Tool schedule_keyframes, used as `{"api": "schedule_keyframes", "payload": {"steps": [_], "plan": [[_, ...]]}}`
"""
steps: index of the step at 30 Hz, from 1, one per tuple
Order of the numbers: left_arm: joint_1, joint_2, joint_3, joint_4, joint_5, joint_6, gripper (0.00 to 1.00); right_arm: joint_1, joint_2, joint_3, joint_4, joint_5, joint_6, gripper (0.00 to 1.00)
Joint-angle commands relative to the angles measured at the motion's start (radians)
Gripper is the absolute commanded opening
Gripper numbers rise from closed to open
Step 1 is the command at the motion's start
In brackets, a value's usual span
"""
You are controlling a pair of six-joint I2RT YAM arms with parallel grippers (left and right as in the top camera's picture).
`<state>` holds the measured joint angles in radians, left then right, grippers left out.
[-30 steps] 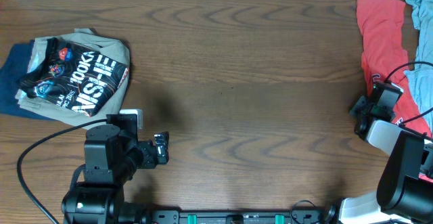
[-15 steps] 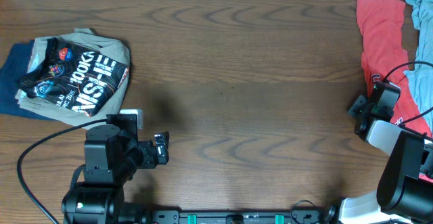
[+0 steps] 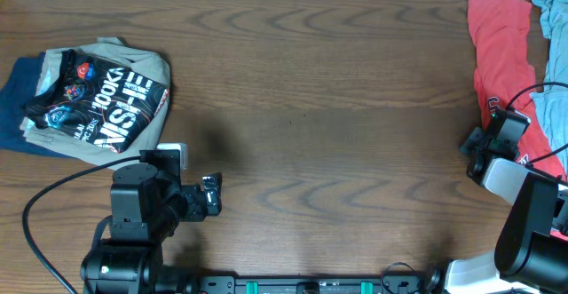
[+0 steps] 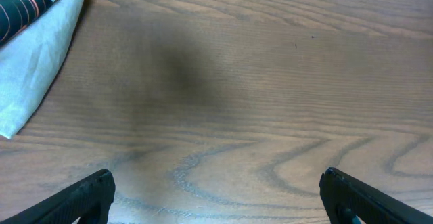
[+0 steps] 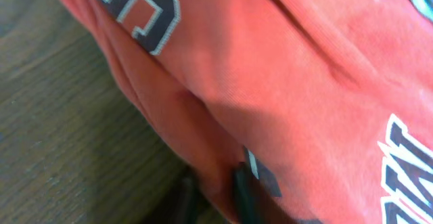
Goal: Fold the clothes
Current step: 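Grasp the red t-shirt with the right gripper and drag it to center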
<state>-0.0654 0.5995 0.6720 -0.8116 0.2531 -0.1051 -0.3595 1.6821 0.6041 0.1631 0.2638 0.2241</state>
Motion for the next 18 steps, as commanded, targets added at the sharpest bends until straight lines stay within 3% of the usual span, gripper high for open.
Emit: {"api": "schedule_keyframes", "payload": {"steps": [1,10,18], "plan": [[0.003,0.000,0.019,-0.003,0.005,-0.005,0.98,-0.009,0.005,-0.011,-0.014,0.024,0.004,0.02],[0.003,0.000,0.019,-0.003,0.005,-0.005,0.98,-0.006,-0.005,-0.011,-0.034,-0.076,0.003,0.01],[0.003,0.000,0.019,-0.003,0.005,-0.005,0.98,0.052,-0.236,-0.011,-0.150,-0.433,0.003,0.01]]}}
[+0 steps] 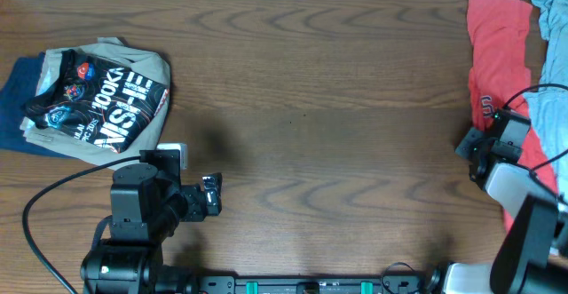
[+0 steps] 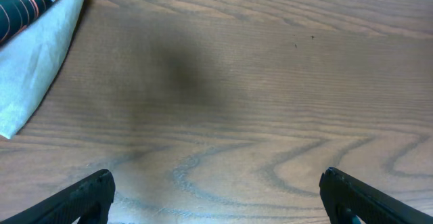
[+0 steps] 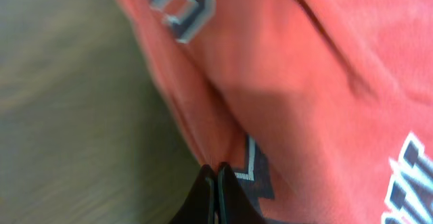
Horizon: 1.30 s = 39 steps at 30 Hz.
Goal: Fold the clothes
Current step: 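Grasp the red t-shirt with the right gripper and drag it to center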
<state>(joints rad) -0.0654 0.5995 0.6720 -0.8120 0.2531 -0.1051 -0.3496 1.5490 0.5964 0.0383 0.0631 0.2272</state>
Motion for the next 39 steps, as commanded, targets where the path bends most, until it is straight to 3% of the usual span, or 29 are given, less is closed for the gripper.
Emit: {"api": "schedule_keyframes", "payload": {"steps": [1,7,10,16,22,23,24,25,27,28,31,36,39], "plan": [[0.003,0.000,0.019,-0.003,0.005,-0.005,0.98,0.058,-0.142,-0.003,-0.052,-0.298,-0.001,0.01],[0.003,0.000,0.019,-0.003,0.005,-0.005,0.98,0.193,-0.338,-0.003,-0.126,-0.759,-0.068,0.01],[0.003,0.000,0.019,-0.003,0.005,-0.005,0.98,0.265,-0.403,-0.003,-0.097,-0.892,-0.071,0.01],[0.003,0.000,0.019,-0.003,0.005,-0.005,0.98,0.375,-0.451,-0.003,-0.083,-1.014,-0.072,0.01],[0.003,0.000,0.019,-0.002,0.005,-0.005,0.98,0.452,-0.449,-0.003,-0.083,-0.970,-0.106,0.01],[0.003,0.000,0.019,-0.002,0.005,-0.005,0.98,0.456,-0.449,-0.003,-0.084,-0.949,-0.106,0.08],[0.003,0.000,0.019,-0.002,0.005,-0.005,0.98,0.455,-0.449,-0.003,-0.088,-0.928,-0.106,0.27],[0.003,0.000,0.019,-0.002,0.005,-0.005,0.98,0.454,-0.449,-0.003,-0.095,-0.887,-0.114,0.53],[0.003,0.000,0.019,-0.002,0.005,-0.005,0.98,0.451,-0.449,-0.003,-0.113,-0.801,-0.140,0.64],[0.003,0.000,0.019,0.002,0.005,-0.005,0.98,0.444,-0.449,-0.003,-0.136,-0.715,-0.148,0.99],[0.003,0.000,0.019,0.002,0.006,-0.006,0.98,0.408,-0.449,-0.003,-0.216,-0.472,-0.143,0.99],[0.003,0.000,0.019,0.023,0.076,-0.059,0.98,0.319,-0.449,-0.003,-0.306,-0.304,-0.120,0.99],[0.003,0.002,0.016,0.063,0.109,-0.138,0.98,0.240,-0.445,-0.003,-0.384,-0.134,0.045,0.99]]}}
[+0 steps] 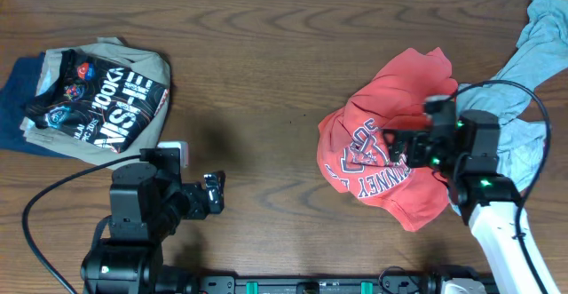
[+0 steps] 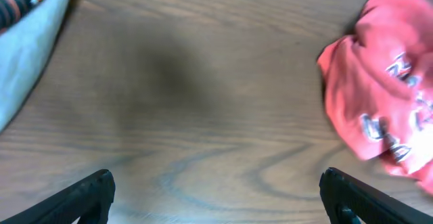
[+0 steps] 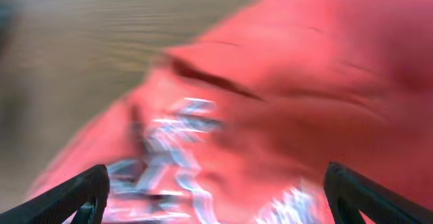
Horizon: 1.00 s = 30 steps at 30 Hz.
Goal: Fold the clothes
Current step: 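Grasp the red t-shirt with the right gripper and drag it to center, then grasp the red t-shirt with the left gripper and pull it leftward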
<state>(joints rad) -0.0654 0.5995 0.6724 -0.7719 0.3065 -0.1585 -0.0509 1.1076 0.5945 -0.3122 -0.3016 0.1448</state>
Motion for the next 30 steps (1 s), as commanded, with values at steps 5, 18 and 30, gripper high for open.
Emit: {"api": "schedule_keyframes", "payload": {"steps": [5,18,30], "plan": [[0.002,0.048,-0.006,0.103,0.165,-0.136,0.98,-0.159,0.037,-0.002,-0.095,0.278,0.183,0.78],[-0.076,0.530,-0.014,0.346,0.349,-0.136,0.99,-0.241,0.214,-0.002,-0.184,0.436,0.292,0.71],[-0.415,0.935,-0.014,0.823,0.348,-0.194,0.98,-0.241,0.252,-0.002,-0.175,0.436,0.292,0.77]]}}
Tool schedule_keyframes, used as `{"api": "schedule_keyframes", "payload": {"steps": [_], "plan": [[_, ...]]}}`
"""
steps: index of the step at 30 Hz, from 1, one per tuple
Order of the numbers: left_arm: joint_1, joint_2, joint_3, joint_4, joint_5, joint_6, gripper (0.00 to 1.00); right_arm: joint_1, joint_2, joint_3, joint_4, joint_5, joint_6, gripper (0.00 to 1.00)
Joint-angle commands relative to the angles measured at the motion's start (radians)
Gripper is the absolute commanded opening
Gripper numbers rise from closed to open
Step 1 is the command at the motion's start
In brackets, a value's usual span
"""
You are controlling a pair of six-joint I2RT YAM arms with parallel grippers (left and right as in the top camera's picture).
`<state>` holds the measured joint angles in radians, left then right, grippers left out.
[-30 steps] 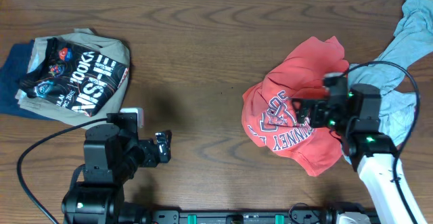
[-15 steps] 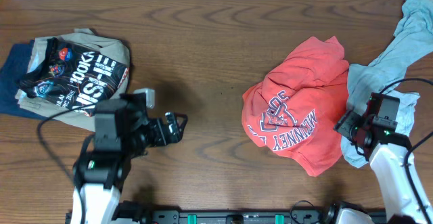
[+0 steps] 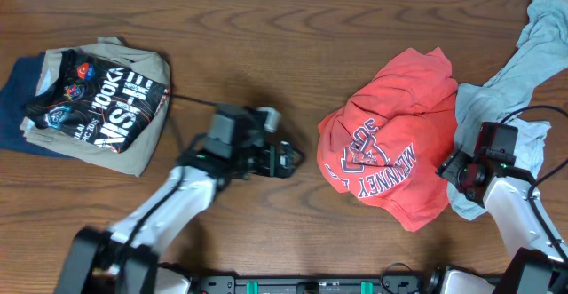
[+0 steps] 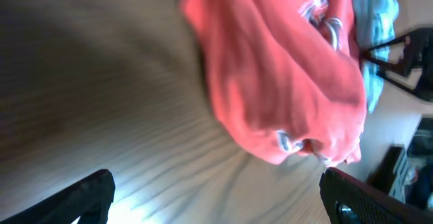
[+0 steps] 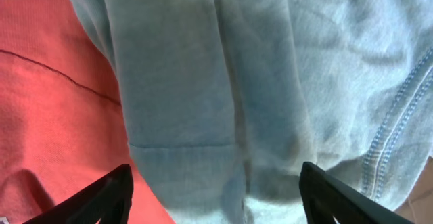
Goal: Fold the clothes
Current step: 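Grasp the red t-shirt with the left gripper and pull it leftward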
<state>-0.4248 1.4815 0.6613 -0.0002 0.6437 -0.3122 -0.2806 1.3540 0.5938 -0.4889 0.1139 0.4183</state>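
Observation:
A crumpled red T-shirt [image 3: 386, 156] with white lettering lies right of the table's middle; the left wrist view shows it too [image 4: 270, 75]. A light blue garment [image 3: 524, 59] trails from the far right corner to beside it [image 5: 270, 82]. My left gripper [image 3: 286, 159] stands open just left of the red shirt, holding nothing [image 4: 216, 204]. My right gripper [image 3: 454, 171] is open low over the blue garment at the red shirt's right edge [image 5: 216, 197].
A stack of folded clothes [image 3: 89, 99] sits at the far left, topped by a black printed shirt over a beige one, with dark blue cloth beneath. Bare wooden table [image 3: 266, 54] lies between the stack and the red shirt.
My left gripper has moved from the front left of the table to just beside the red shirt's left edge. My right gripper has left the shirt's middle and is now at its right edge, over blue cloth.
The red shirt lay in the pile at the far right, my right gripper at its edge, then shut on it. By the last earlier moment the shirt lay crumpled near the middle, my right gripper open over it. Now both open grippers flank it.

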Motion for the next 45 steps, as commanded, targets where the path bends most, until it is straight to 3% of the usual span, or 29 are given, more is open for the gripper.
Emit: {"api": "schedule_keyframes", "payload": {"steps": [1,7,11,13,14,18,19,24,29,34,39,40,42,43,45], "plan": [[-0.080,0.080,-0.003,0.093,0.011,-0.054,0.98,-0.011,0.006,-0.001,0.002,0.021,0.018,0.77],[-0.180,0.190,-0.003,0.283,0.010,-0.060,0.99,-0.011,0.006,-0.001,0.002,0.021,0.014,0.78],[-0.216,0.212,-0.003,0.356,-0.035,-0.060,0.78,-0.011,0.006,-0.001,0.003,0.021,0.014,0.78],[-0.232,0.214,-0.003,0.370,-0.080,-0.060,0.73,-0.011,0.006,-0.001,0.003,0.021,0.014,0.79],[-0.241,0.214,-0.003,0.373,-0.106,-0.060,0.65,-0.011,0.006,-0.001,0.003,0.021,0.014,0.79],[-0.261,0.214,-0.003,0.377,-0.133,-0.060,0.10,-0.011,0.006,-0.001,0.003,0.021,0.014,0.79],[-0.260,0.214,-0.003,0.377,-0.133,-0.060,0.06,-0.011,0.006,-0.001,0.003,0.021,0.014,0.79],[-0.226,0.198,-0.002,0.322,-0.165,-0.058,0.06,-0.011,0.006,-0.001,0.008,0.022,0.013,0.79],[-0.066,0.111,0.058,0.058,-0.294,0.048,0.06,-0.011,0.006,-0.001,0.015,0.046,0.010,0.80],[0.139,-0.006,0.212,-0.141,-0.414,0.137,0.06,-0.011,0.006,-0.001,0.018,0.047,0.007,0.80],[0.292,-0.050,0.360,-0.208,-0.423,0.134,0.07,-0.011,0.006,-0.001,0.017,0.047,0.007,0.80],[0.306,-0.051,0.372,-0.218,-0.416,0.130,0.22,-0.011,0.006,-0.001,0.017,0.047,0.007,0.80],[0.318,-0.050,0.377,-0.244,-0.383,0.116,0.91,-0.011,0.006,-0.001,0.017,0.047,0.007,0.80],[0.317,-0.048,0.377,-0.265,-0.373,0.116,0.98,-0.011,0.006,-0.001,0.017,0.046,0.007,0.80],[0.305,-0.040,0.377,-0.328,-0.360,0.116,0.98,-0.011,0.006,-0.001,0.017,0.040,0.006,0.80]]}}
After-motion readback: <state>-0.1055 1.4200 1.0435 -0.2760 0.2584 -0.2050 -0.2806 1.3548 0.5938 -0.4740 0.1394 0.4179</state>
